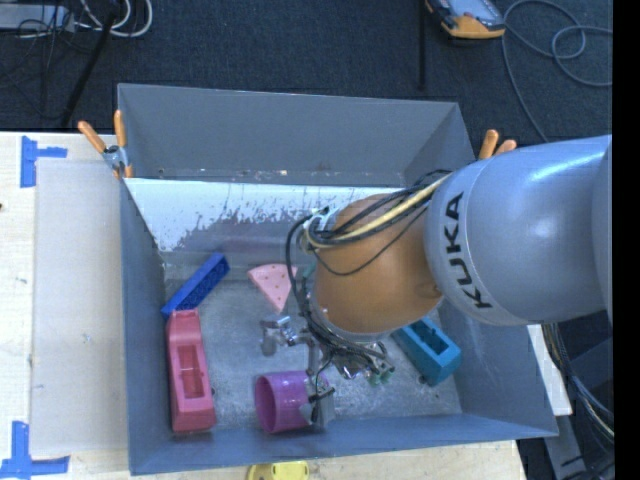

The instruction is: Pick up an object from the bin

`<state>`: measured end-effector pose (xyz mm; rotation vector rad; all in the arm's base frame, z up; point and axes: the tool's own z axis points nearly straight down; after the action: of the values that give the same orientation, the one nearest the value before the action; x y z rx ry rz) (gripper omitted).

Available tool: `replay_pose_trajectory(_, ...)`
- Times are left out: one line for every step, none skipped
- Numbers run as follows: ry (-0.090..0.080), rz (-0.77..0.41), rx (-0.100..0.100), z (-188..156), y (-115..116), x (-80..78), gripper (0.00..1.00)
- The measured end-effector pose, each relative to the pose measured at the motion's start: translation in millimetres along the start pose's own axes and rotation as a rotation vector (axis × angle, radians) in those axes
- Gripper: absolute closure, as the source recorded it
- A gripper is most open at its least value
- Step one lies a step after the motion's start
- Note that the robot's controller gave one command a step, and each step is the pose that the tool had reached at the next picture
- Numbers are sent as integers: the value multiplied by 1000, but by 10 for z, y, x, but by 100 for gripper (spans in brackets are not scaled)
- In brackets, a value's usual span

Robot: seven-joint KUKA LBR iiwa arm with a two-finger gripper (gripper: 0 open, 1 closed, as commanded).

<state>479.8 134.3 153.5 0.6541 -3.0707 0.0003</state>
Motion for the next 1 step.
replay_pose_trajectory(-3,38,0,642,-75,39,0)
